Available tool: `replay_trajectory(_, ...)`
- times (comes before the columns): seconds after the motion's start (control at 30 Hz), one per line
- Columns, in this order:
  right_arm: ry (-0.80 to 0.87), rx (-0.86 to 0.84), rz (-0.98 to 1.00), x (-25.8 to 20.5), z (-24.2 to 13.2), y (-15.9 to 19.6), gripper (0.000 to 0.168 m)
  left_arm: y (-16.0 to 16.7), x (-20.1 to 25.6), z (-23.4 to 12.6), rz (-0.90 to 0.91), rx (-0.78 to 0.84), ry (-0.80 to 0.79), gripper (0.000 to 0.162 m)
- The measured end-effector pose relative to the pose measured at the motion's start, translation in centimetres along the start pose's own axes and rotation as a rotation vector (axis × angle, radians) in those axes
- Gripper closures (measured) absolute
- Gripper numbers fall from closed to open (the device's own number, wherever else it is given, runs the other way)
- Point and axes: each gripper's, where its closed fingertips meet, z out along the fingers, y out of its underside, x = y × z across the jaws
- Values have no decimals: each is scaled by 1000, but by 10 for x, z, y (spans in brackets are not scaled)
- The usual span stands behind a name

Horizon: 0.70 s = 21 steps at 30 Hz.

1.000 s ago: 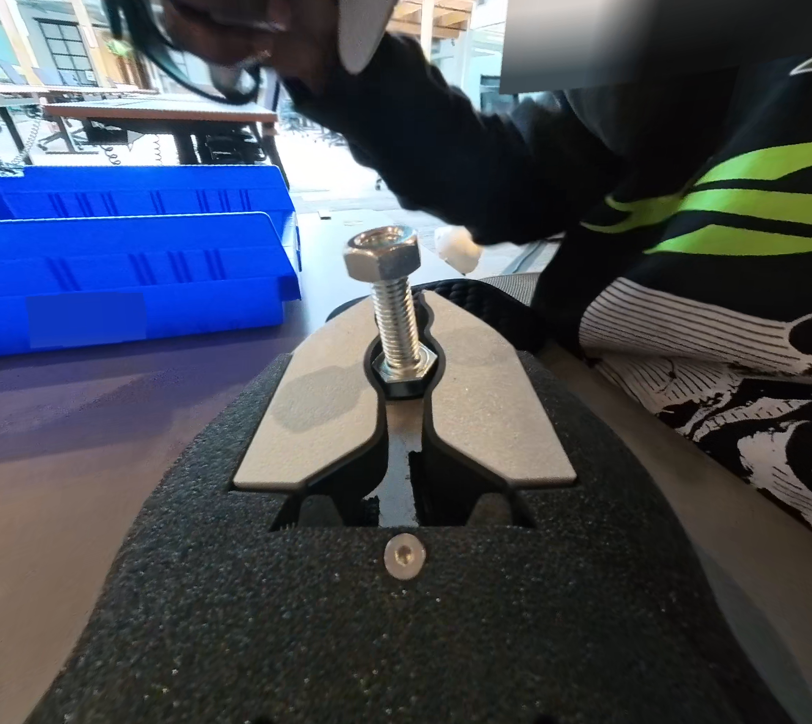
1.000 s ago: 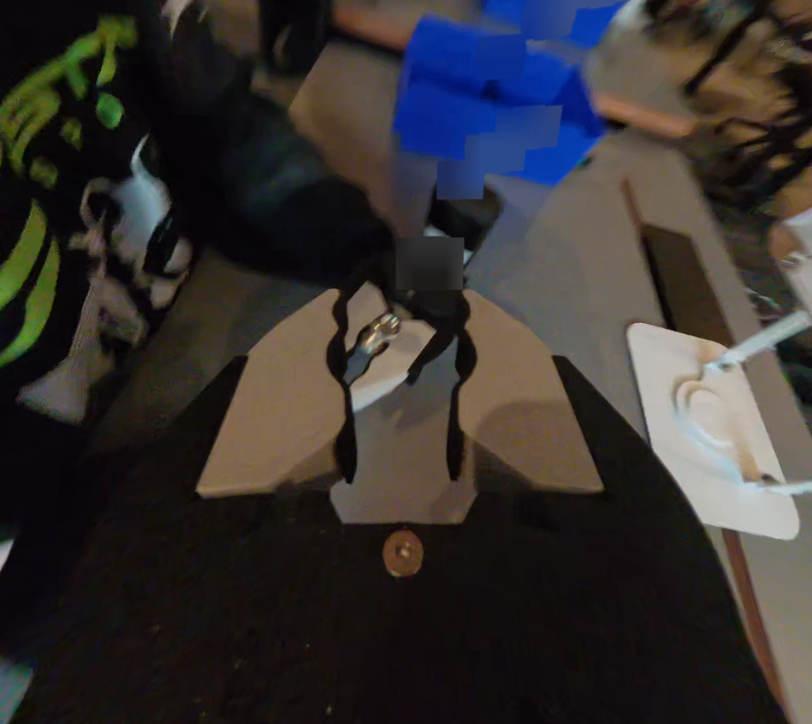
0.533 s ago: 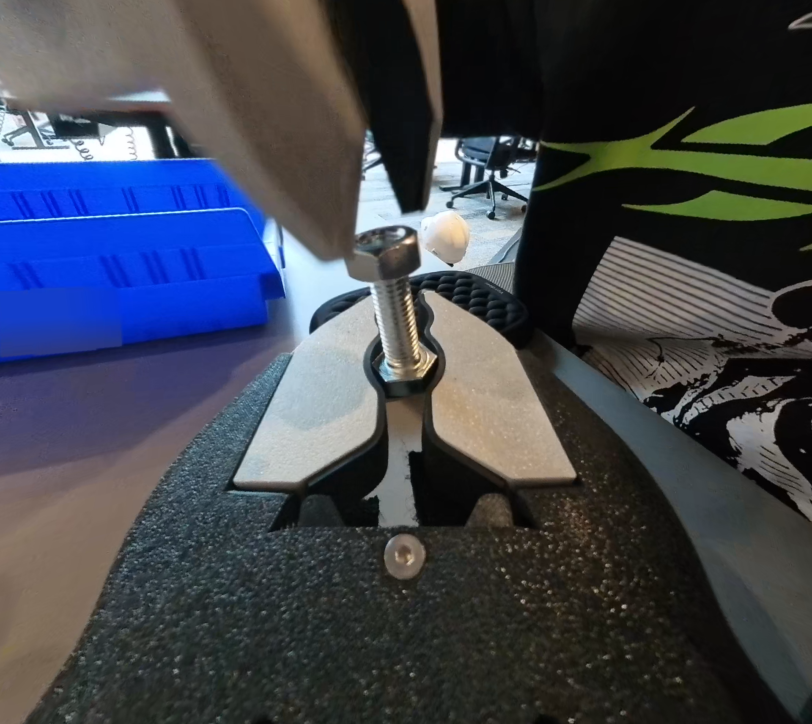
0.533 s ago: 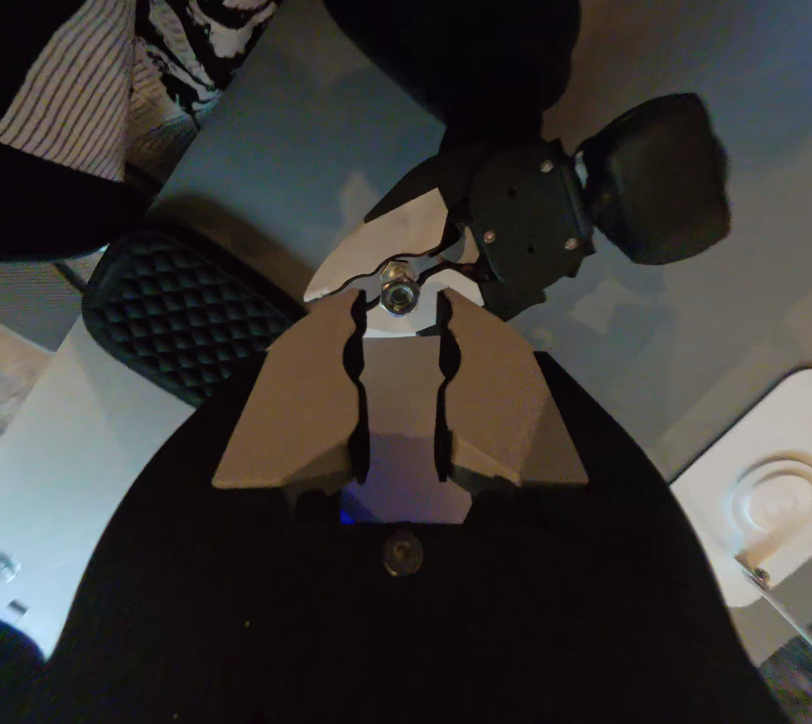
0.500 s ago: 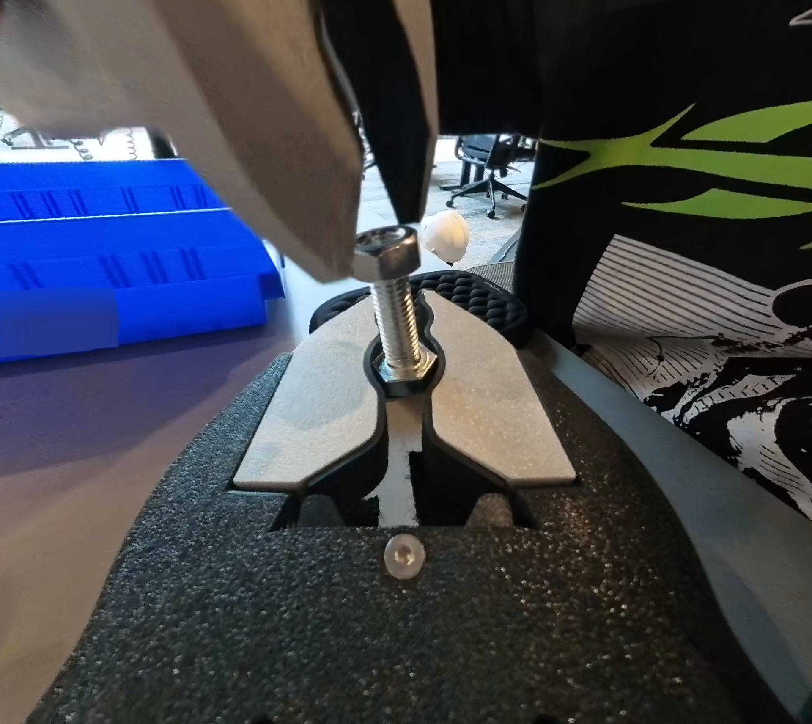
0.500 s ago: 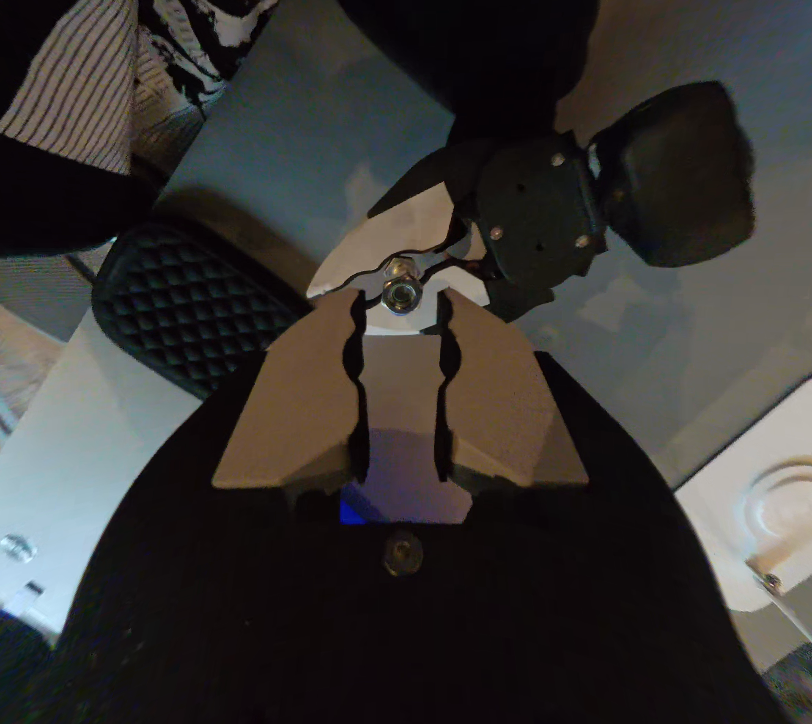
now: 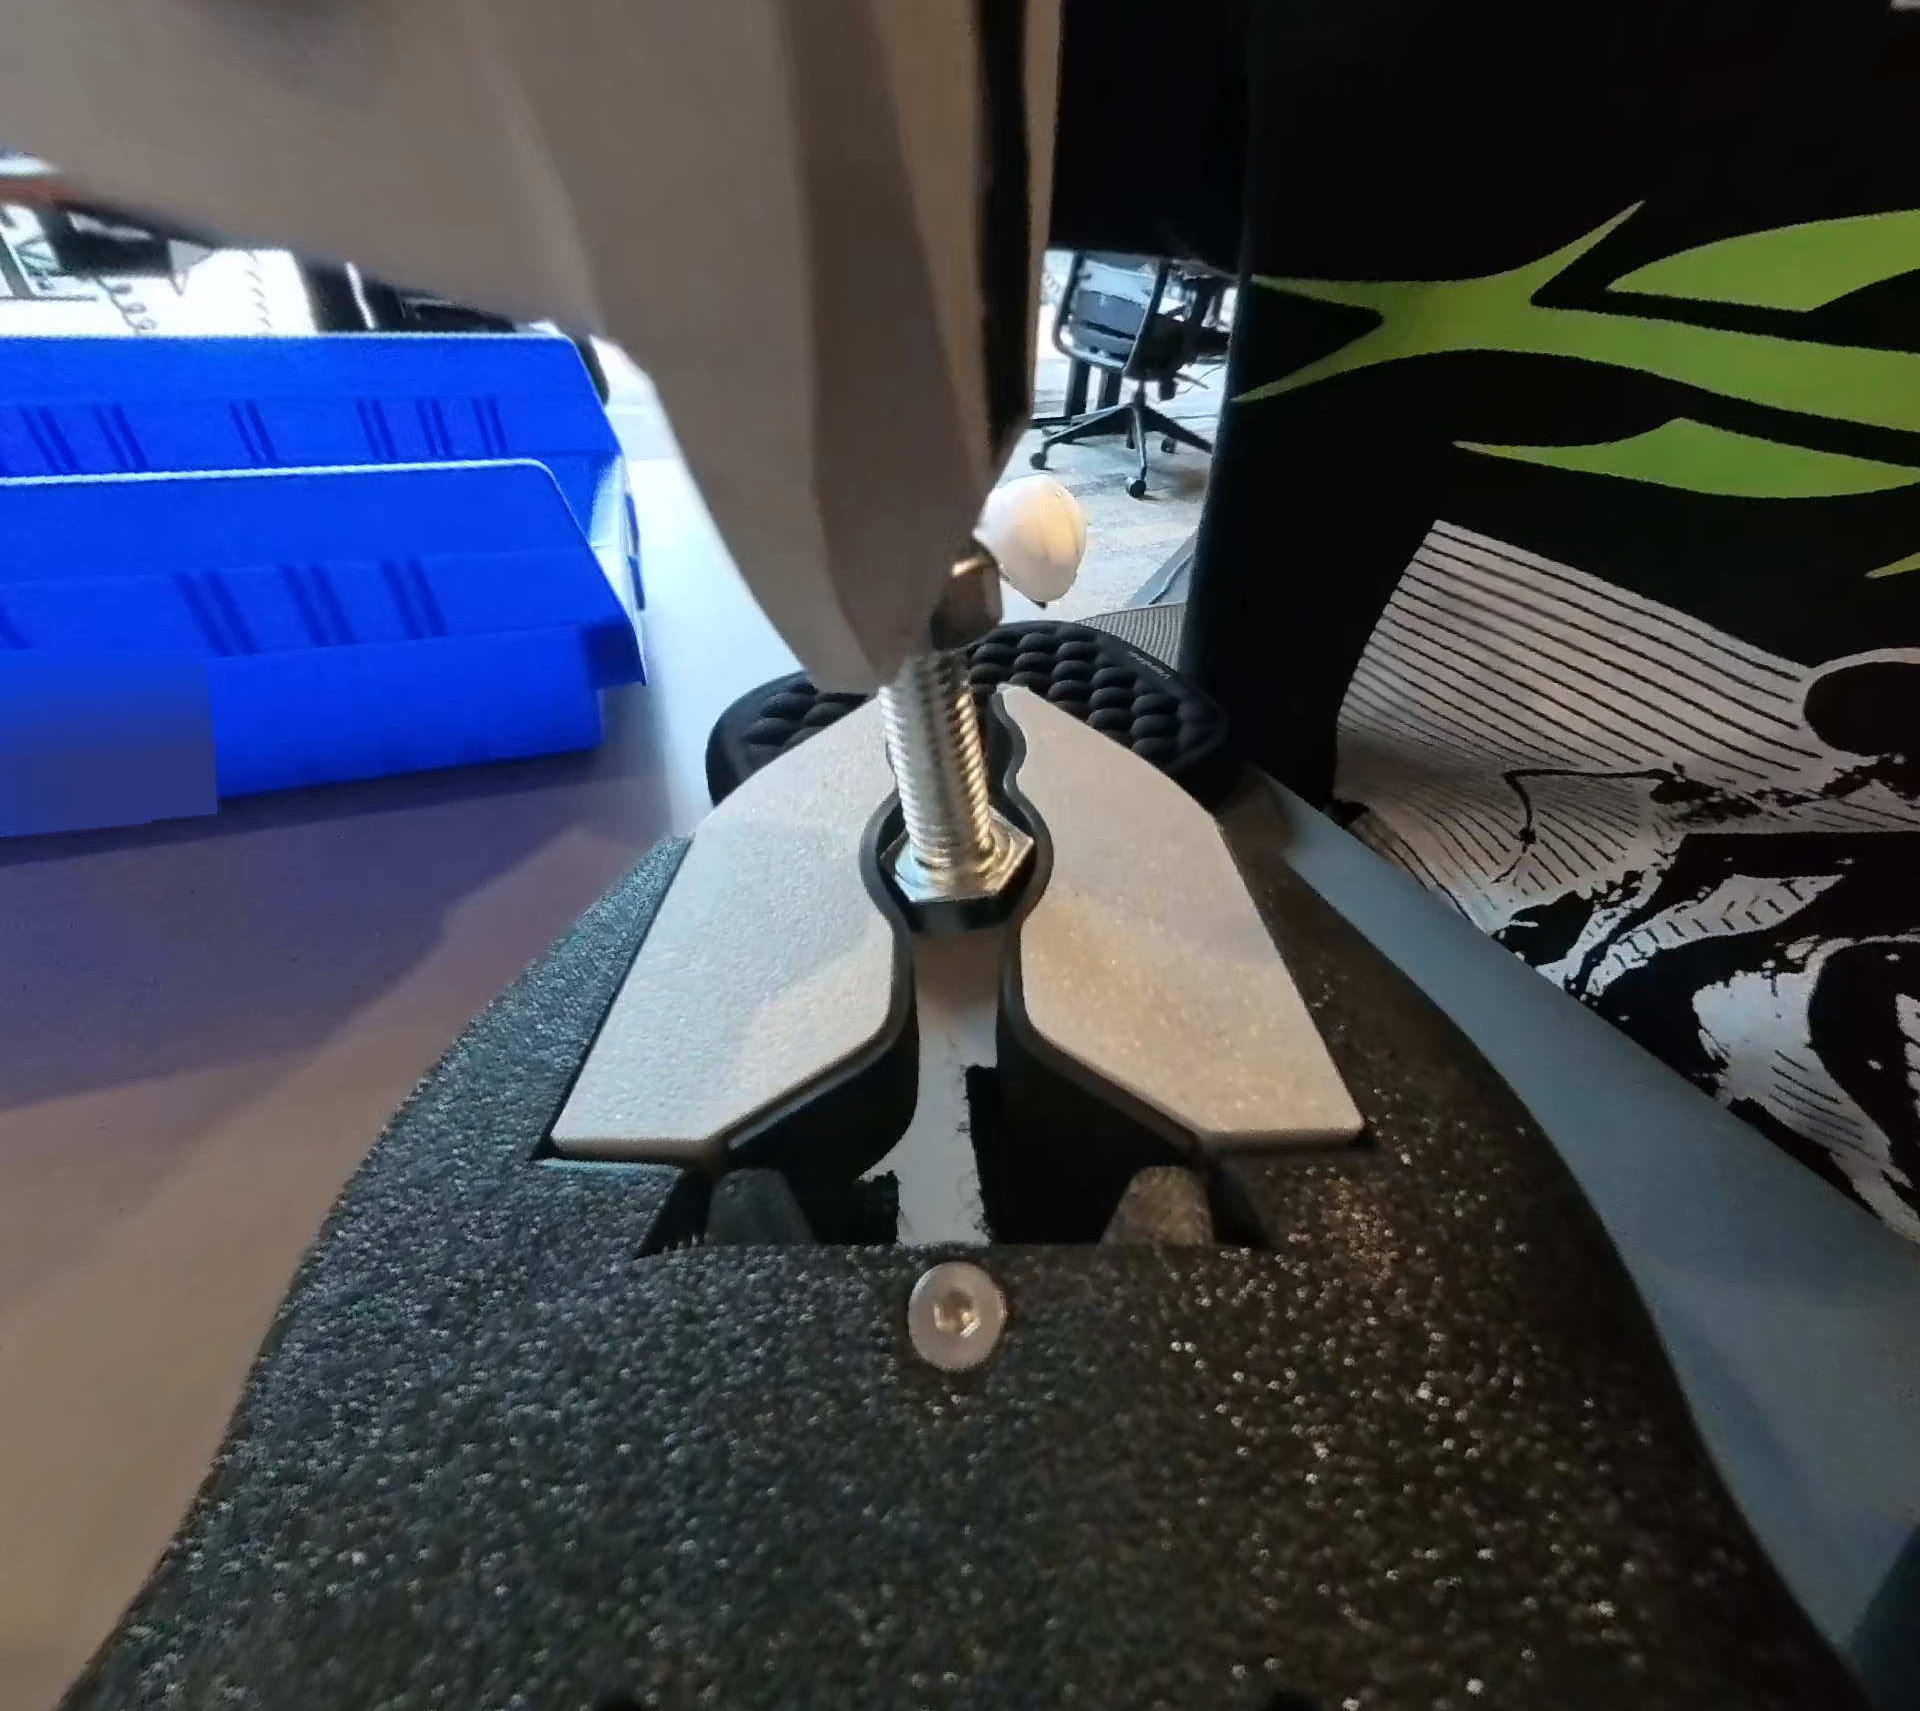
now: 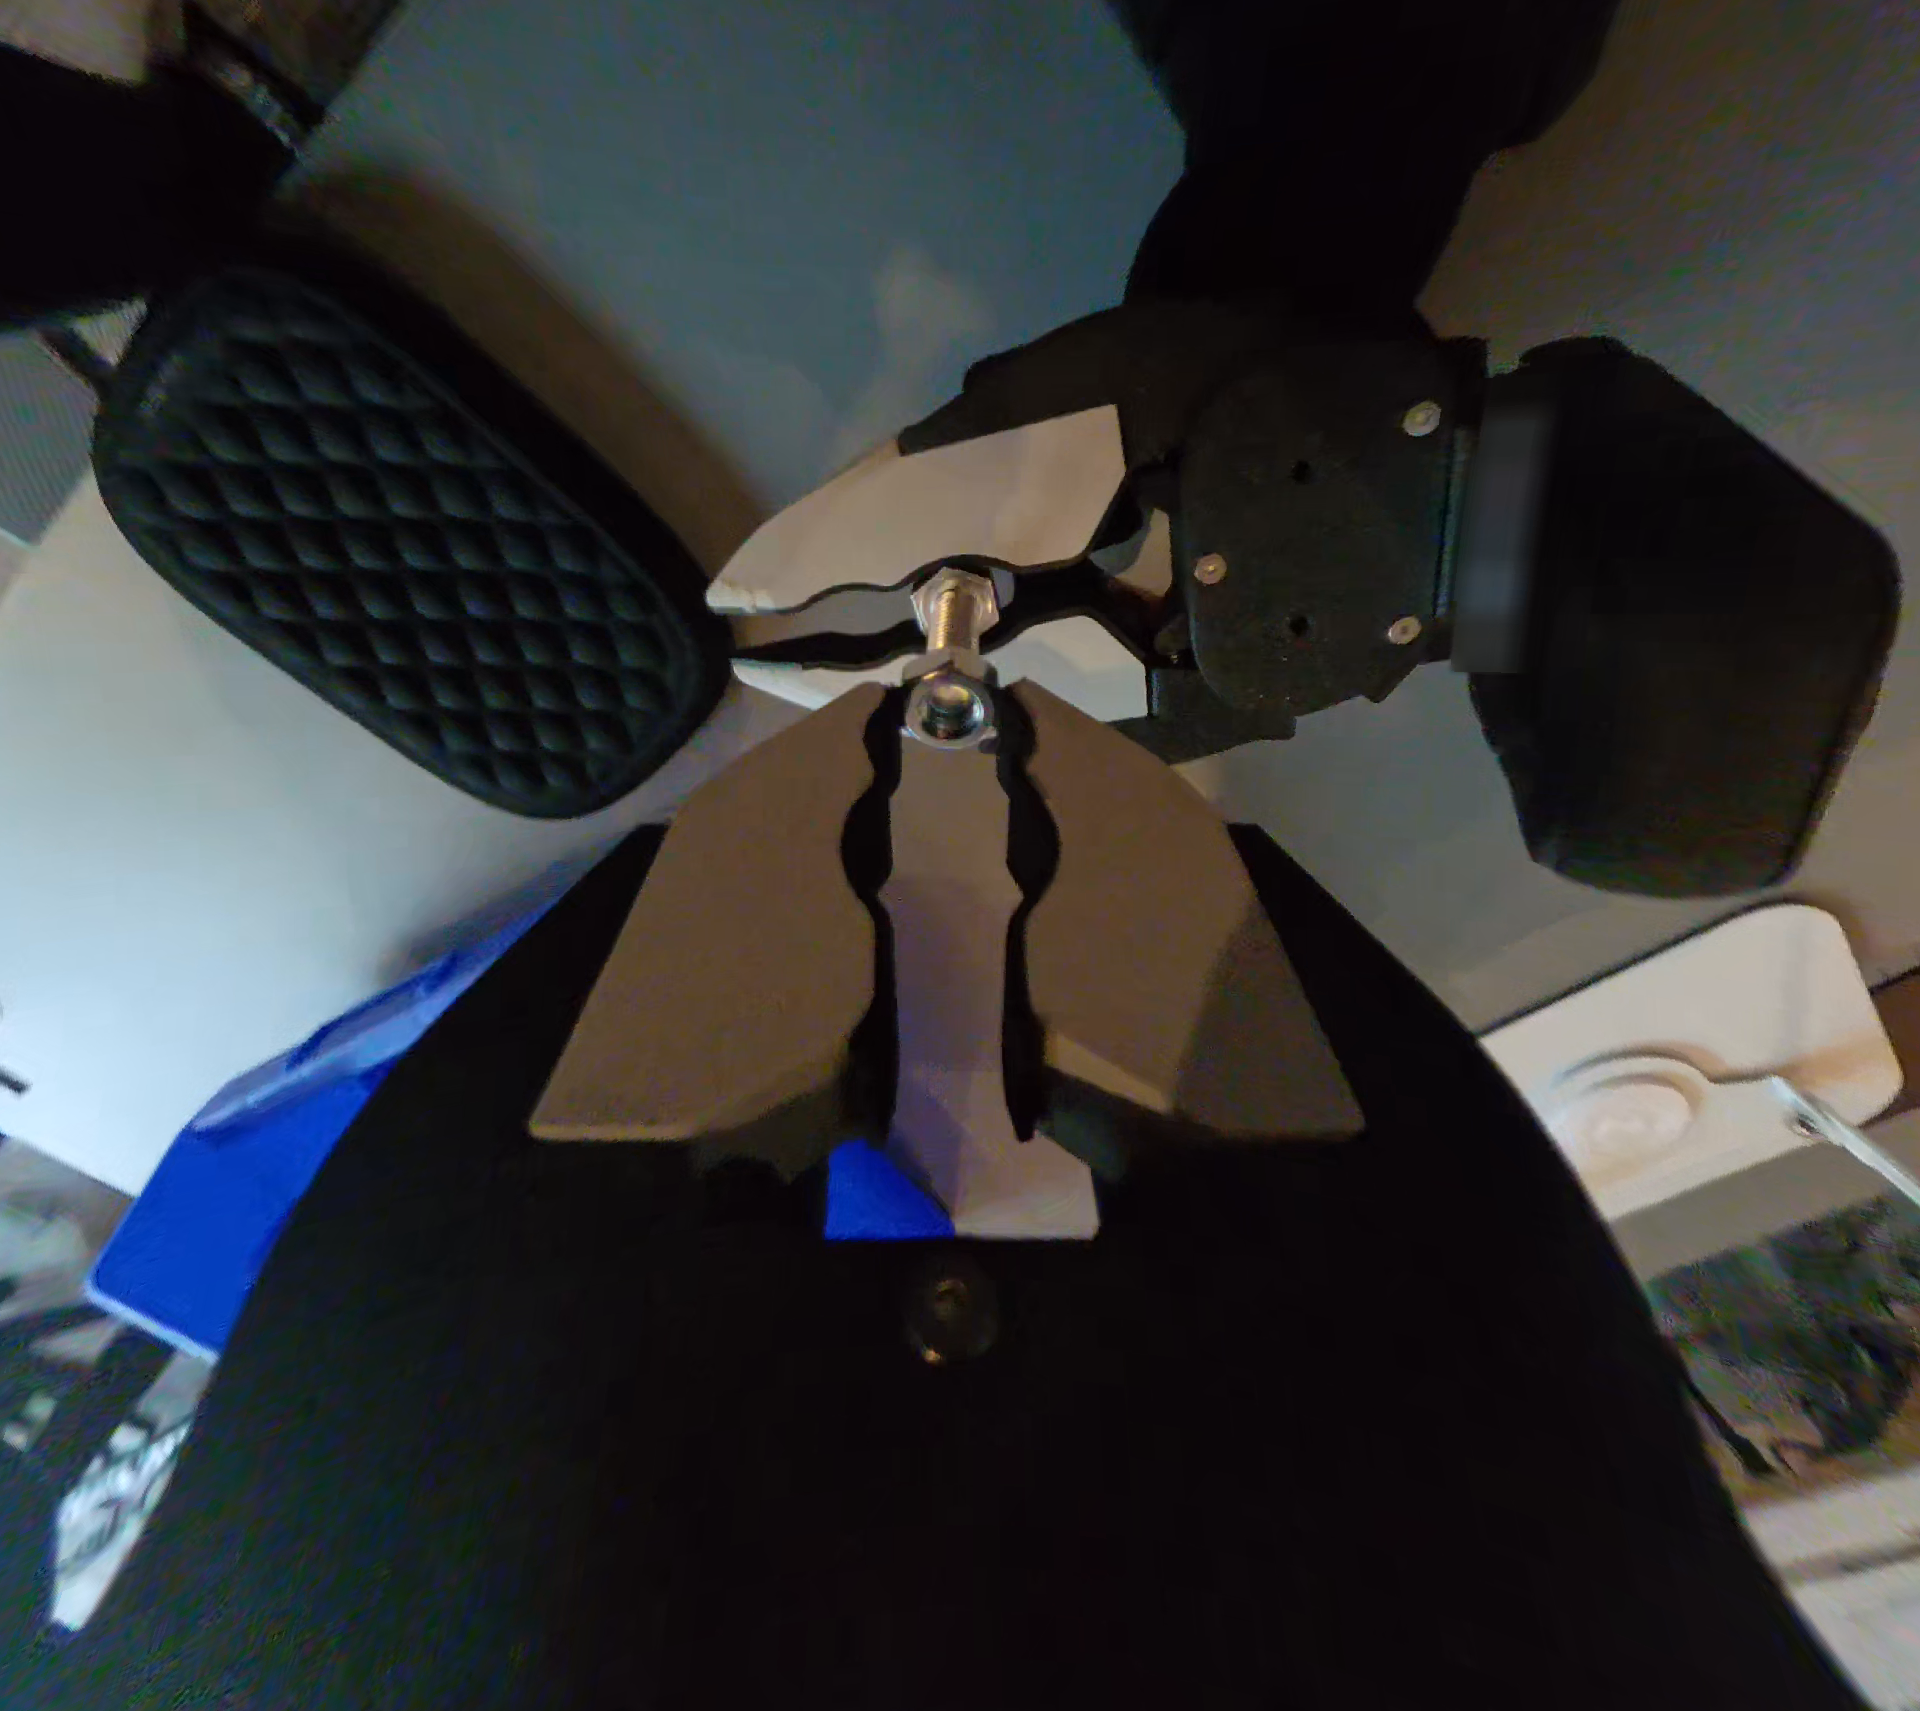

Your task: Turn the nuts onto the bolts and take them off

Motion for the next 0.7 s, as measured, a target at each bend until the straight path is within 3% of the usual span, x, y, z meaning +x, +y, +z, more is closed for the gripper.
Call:
replay_trajectory(0.3,-29,-106,-61,2,1,4,151,1,3,1,-65,-4,49,151)
replay_trajectory(0.7,-96,-88,748,3,3,15,152,5,-22,-5,-5,-55,-171,151)
